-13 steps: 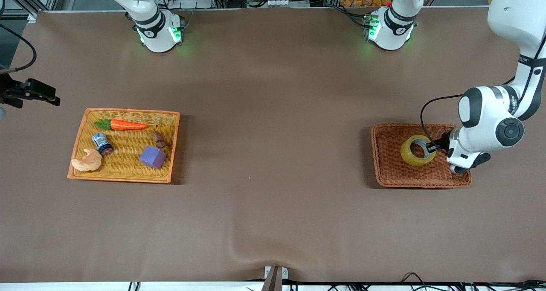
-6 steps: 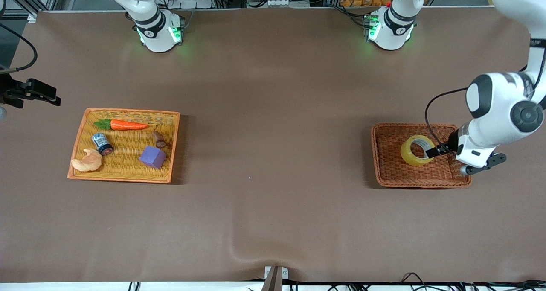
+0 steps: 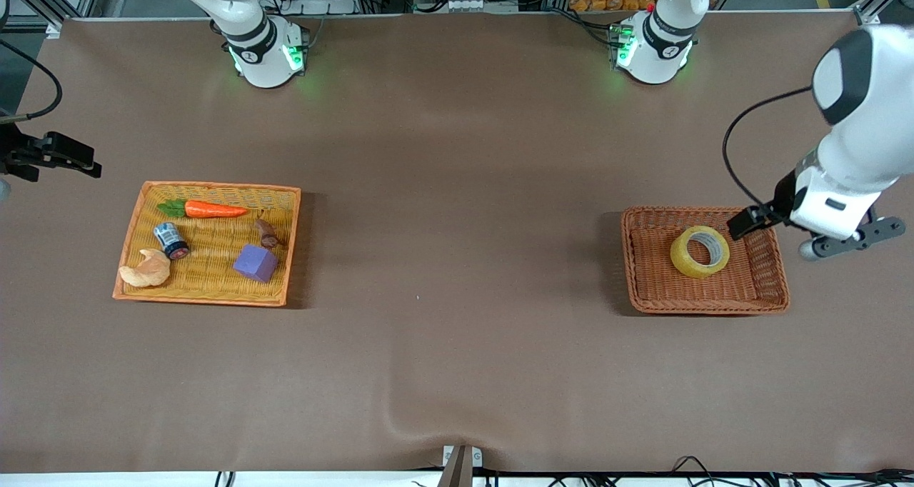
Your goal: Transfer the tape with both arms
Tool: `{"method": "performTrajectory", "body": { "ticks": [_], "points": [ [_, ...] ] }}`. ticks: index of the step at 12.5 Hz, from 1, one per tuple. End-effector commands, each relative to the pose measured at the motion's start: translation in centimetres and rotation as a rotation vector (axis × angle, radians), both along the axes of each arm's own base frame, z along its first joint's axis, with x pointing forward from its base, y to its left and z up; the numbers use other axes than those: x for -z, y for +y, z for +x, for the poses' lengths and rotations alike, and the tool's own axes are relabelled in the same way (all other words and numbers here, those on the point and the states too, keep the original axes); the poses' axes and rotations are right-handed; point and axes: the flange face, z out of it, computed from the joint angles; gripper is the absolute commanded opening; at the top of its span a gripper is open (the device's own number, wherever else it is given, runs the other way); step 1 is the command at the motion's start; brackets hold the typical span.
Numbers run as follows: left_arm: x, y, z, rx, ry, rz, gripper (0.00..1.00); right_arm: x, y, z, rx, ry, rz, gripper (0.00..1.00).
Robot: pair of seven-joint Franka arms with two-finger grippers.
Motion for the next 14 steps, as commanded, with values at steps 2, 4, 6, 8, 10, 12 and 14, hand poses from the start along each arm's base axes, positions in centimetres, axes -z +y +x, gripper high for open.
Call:
{"method": "performTrajectory", "body": {
  "ticks": [2,4,6,8,10,12,14],
  "points": [
    [-7.9,-0.9,-3.7,0.097,-0.030,-0.066,1.00,0.0,-0.1,0.2,-0.001,-0.004,-0.007,1.00],
    [-10.0,-1.9,-5.0,0.135,0.006,-0.062,1.00,-0.2,-0.1,0.2,-0.003,-0.007,-0.016,1.00],
    [-12.0,-2.6,-5.0,0.167,0.028,-0.067,1.00,-0.2,0.1,0.2,-0.006,-0.008,-0.016,1.00],
    [-11.7,-1.9,-4.9,0.269,0.041,-0.061,1.00,-0.2,0.1,0.2,-0.003,-0.008,-0.018,1.00],
    [-11.8,-1.4,-5.0,0.286,0.048,-0.062,1.00,-0.2,0.2,0.2,-0.006,-0.008,-0.018,1.00],
    [-11.9,-1.8,-5.0,0.294,0.052,-0.054,1.00,-0.2,0.3,0.2,-0.003,-0.008,-0.017,1.00],
    [-12.2,-1.5,-5.0,0.292,0.051,-0.045,1.00,-0.2,0.3,0.2,-0.001,-0.008,-0.017,1.00]
  ]
}}
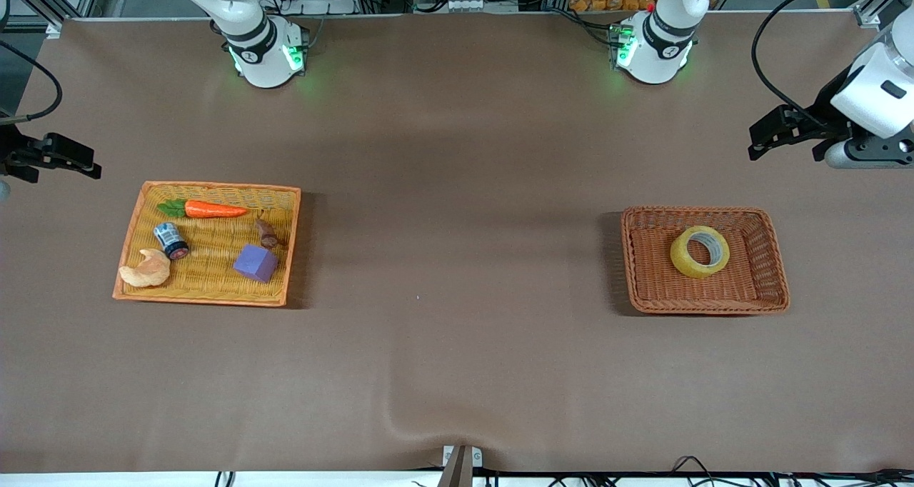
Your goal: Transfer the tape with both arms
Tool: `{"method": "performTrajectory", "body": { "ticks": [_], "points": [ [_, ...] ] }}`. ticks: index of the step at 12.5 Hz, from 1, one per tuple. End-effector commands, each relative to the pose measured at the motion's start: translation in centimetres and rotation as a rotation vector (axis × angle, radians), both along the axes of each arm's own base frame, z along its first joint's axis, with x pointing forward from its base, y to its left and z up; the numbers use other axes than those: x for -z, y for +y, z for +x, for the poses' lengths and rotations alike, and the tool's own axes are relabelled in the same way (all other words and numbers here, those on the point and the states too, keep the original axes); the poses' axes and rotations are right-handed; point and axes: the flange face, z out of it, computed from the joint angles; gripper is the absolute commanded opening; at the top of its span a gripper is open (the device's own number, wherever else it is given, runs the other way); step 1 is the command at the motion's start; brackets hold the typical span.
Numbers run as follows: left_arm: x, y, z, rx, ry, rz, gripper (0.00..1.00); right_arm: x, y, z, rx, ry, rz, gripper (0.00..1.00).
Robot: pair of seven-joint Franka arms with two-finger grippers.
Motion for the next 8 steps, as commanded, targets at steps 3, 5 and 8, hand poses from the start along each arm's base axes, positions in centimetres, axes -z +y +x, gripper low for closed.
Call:
{"method": "performTrajectory", "body": {
  "ticks": [3,5,8],
  "points": [
    [-1.11,0.63,0.07,0.033,0.012,0.012,1.00,-0.19,0.25,0.19,0.006,-0.005,-0.006,1.00],
    [-1.40,0.96,0.11,0.028,0.006,0.012,1.00,-0.26,0.34,0.20,0.004,-0.007,-0.007,1.00],
    [-1.17,0.66,0.12,0.033,0.011,0.000,1.00,-0.26,0.18,0.19,0.006,-0.007,-0.005,1.00]
  ]
}}
